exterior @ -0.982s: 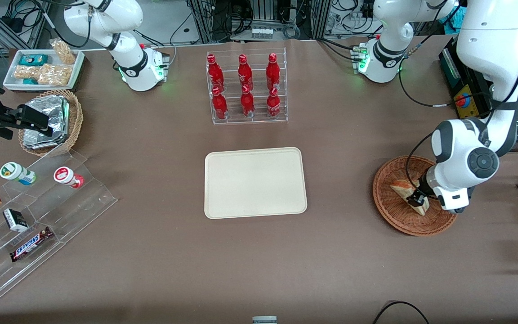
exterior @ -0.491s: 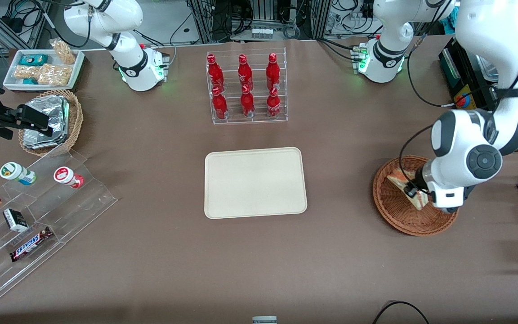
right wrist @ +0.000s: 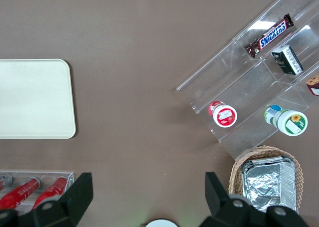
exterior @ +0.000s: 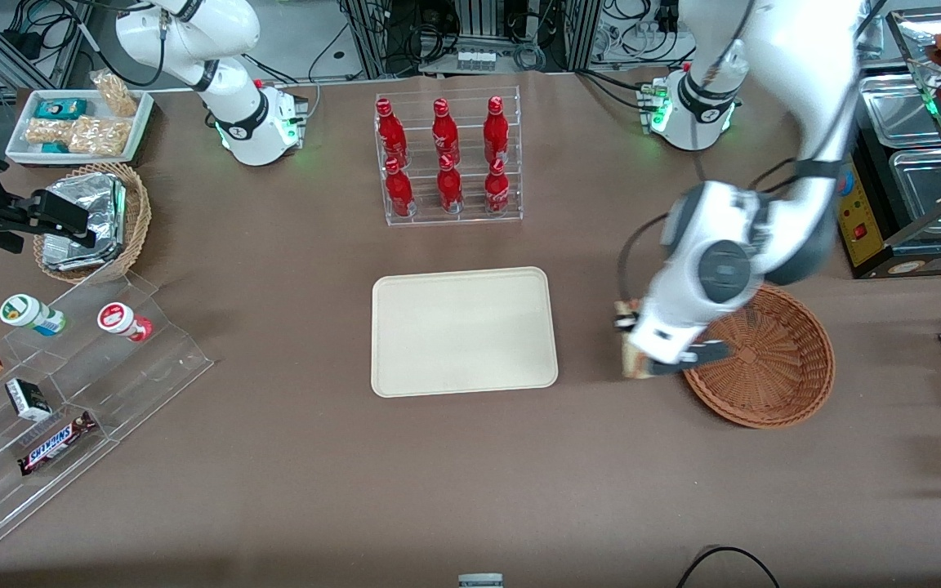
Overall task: Place sandwich from basket to tray
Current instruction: 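Lift the sandwich and carry it with the left gripper over the tray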
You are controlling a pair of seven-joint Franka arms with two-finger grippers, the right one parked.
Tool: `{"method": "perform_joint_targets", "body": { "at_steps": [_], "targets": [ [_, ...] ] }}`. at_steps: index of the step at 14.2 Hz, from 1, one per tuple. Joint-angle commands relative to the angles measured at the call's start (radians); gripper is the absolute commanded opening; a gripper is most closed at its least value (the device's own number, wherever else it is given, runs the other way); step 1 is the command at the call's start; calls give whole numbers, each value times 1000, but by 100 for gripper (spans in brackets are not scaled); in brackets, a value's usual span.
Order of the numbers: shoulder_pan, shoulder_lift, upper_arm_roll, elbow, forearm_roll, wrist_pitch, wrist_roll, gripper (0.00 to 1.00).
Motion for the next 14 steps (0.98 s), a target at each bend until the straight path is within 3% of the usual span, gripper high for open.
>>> {"method": "perform_joint_targets", "body": {
  "at_steps": [1,9,14],
  "targets": [
    [-127,136,14,161,-52,3,-59,0],
    [-354,386,8,438,-52,3,-352,0],
    [-383,483,6,534,-54,5,-400,2]
  ]
}}
